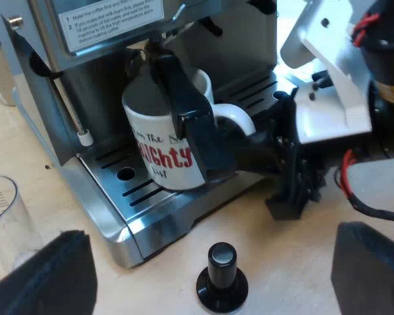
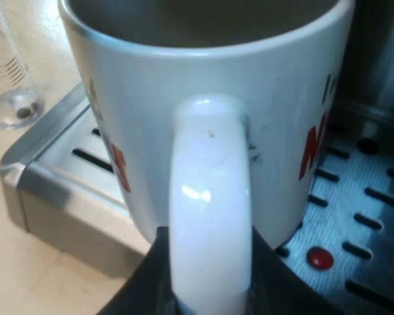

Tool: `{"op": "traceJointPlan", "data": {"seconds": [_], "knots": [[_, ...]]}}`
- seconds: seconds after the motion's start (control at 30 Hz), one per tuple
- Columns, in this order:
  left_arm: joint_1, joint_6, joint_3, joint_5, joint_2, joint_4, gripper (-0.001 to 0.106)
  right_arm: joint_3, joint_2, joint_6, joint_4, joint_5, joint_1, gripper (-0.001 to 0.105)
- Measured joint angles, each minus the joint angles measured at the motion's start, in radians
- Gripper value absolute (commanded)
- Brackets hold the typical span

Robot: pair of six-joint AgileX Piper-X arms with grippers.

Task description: Remove mug from coffee machine

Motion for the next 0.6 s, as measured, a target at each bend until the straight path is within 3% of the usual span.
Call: {"op": "traceJointPlan", "data": {"seconds": [0.6], "knots": [[0.0, 0.0, 0.0, 0.0, 0.0, 0.0, 0.083, 0.232, -0.27, 0.035, 0.05, 0.007, 0.023, 0.0]]}}
